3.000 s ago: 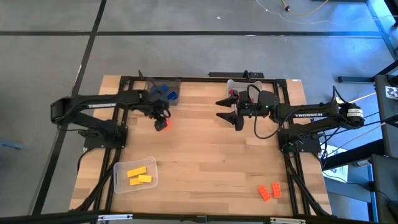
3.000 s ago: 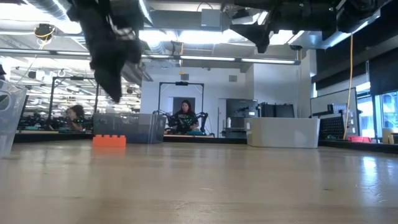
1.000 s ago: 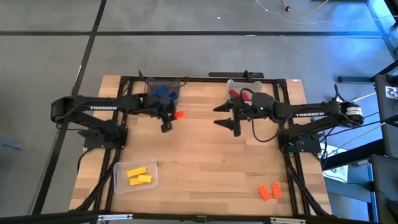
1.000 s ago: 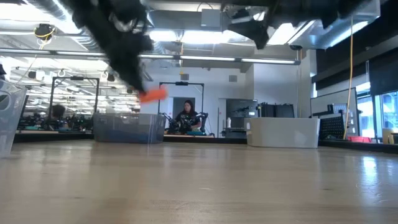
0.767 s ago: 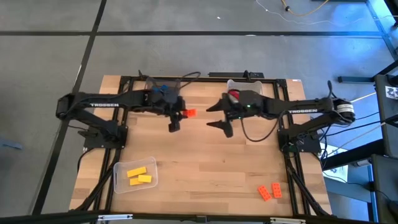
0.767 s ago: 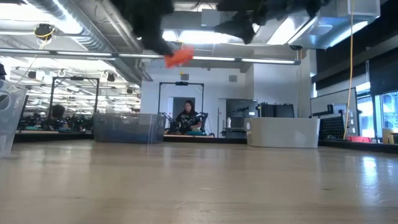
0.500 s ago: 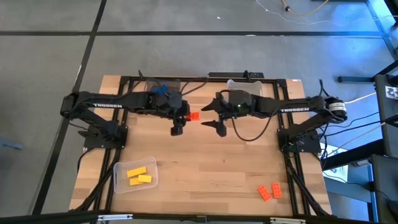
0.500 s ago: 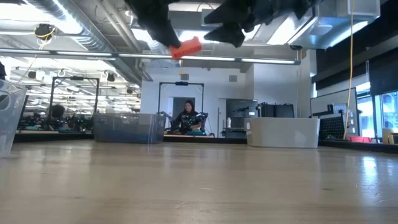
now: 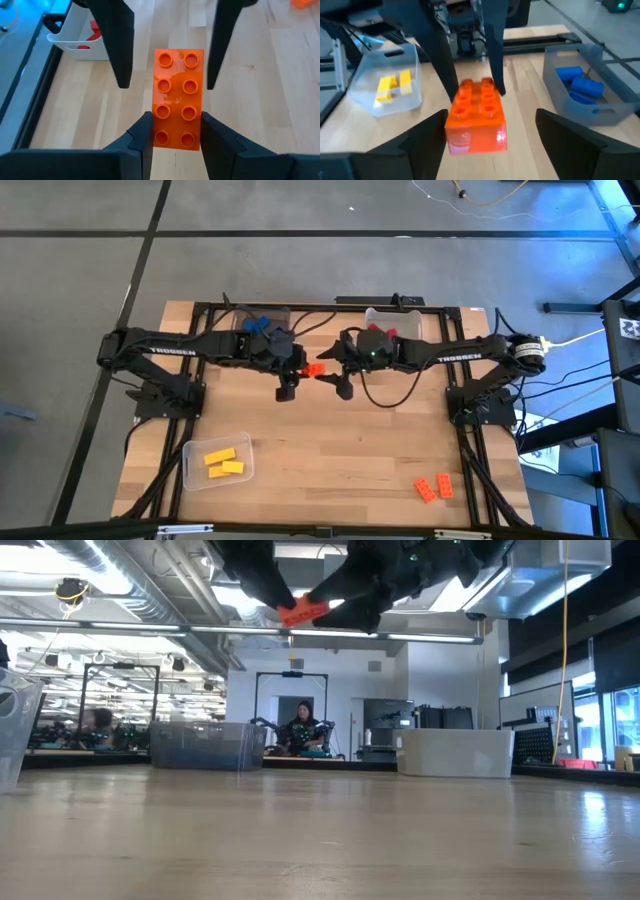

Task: Sort & place blocks by color
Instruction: Move the top orange three stud game piece into the bottom right

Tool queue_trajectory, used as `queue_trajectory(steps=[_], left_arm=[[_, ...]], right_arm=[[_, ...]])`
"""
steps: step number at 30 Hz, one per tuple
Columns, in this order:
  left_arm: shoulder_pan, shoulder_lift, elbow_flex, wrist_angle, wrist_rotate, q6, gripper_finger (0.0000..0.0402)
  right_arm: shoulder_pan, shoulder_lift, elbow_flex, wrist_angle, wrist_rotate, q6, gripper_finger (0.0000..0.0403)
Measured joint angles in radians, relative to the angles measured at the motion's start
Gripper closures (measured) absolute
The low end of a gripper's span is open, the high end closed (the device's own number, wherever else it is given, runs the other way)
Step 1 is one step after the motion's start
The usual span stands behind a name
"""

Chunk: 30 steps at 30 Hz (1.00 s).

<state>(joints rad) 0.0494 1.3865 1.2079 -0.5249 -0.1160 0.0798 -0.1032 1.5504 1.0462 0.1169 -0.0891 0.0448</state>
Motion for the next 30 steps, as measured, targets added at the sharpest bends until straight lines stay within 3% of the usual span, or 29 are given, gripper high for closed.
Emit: queue_trajectory(steps=[5, 12, 19, 22, 26, 30], left_arm=[[0.001, 0.000, 0.000, -0.001, 0.002, -0.018, 0.0285], [0.000, 0.000, 0.000, -0.001, 0.005, -0.021, 0.0286], [0.001, -0.001, 0.000, -0.001, 0.003, -0.025, 0.0282], [0.016, -0.001, 0.000, -0.009, 0.008, -0.036, 0.0234], [0.054, -0.016, 0.049, -0.158, 0.008, -0.047, 0.0170], [0.092, -0.058, 0.102, -0.282, 0.005, -0.041, 0.0141]], right_arm=[[0.005, 0.013, 0.000, 0.015, -0.017, 0.008, 0.0141], [0.022, 0.013, 0.000, 0.015, -0.014, 0.025, 0.0267], [0.022, 0.013, -0.001, 0.019, -0.017, 0.030, 0.0267], [0.021, 0.008, -0.001, -0.002, -0.014, 0.030, 0.0267], [-0.007, -0.041, -0.001, -0.185, -0.018, -0.001, 0.0267], [-0.057, -0.127, -0.002, -0.437, 0.018, -0.052, 0.0267]])
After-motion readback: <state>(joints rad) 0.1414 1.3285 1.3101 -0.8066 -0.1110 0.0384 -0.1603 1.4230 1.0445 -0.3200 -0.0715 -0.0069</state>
